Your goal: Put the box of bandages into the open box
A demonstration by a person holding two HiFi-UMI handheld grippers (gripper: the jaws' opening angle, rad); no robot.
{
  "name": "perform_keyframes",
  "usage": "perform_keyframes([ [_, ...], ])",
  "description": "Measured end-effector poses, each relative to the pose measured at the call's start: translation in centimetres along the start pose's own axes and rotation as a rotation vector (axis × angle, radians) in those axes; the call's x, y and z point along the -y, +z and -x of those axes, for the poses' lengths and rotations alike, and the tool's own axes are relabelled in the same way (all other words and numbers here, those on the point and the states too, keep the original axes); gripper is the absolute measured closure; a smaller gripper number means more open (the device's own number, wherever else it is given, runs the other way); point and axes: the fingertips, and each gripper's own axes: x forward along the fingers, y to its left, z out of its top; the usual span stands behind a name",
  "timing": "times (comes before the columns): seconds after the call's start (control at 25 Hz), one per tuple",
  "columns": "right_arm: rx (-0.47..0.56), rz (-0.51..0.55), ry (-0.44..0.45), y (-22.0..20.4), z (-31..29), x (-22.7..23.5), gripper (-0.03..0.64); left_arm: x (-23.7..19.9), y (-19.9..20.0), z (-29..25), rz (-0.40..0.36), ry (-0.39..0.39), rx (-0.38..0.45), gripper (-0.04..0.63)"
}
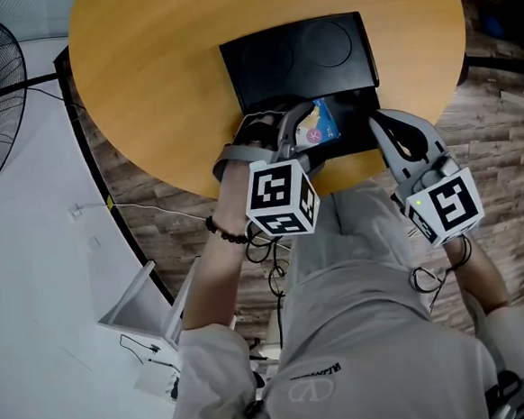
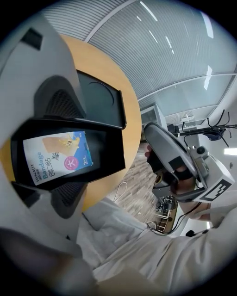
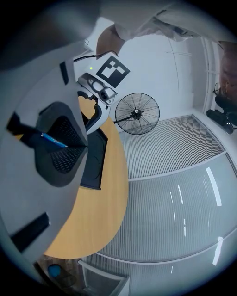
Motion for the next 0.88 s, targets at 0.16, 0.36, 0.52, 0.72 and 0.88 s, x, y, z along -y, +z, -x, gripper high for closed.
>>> perform_keyframes([
  [0.16,0.011,0.000,0.000,0.6,0.2,0.0,0.598,-0.5,0.6,1.2,0.036,0.030,0.055,0.167],
  [0.36,0.028,0.008,-0.013,1.7,0.6,0.6,0.598,-1.6,1.1,2.7,0.081,0.095,0.119,0.235],
  [0.52,0.037,0.015,-0.021,2.4,1.1,1.0,0.598,-2.6,1.9,4.0,0.091,0.173,0.161,0.310],
  [0.72,0.055,0.017,-0.023,3.6,2.0,1.1,0.598,-4.2,3.3,6.5,0.077,0.324,0.212,0.476],
  [0.88,0.079,0.038,-0.034,4.8,3.1,1.2,0.598,-4.9,4.3,9.0,0.113,0.443,0.246,0.576],
])
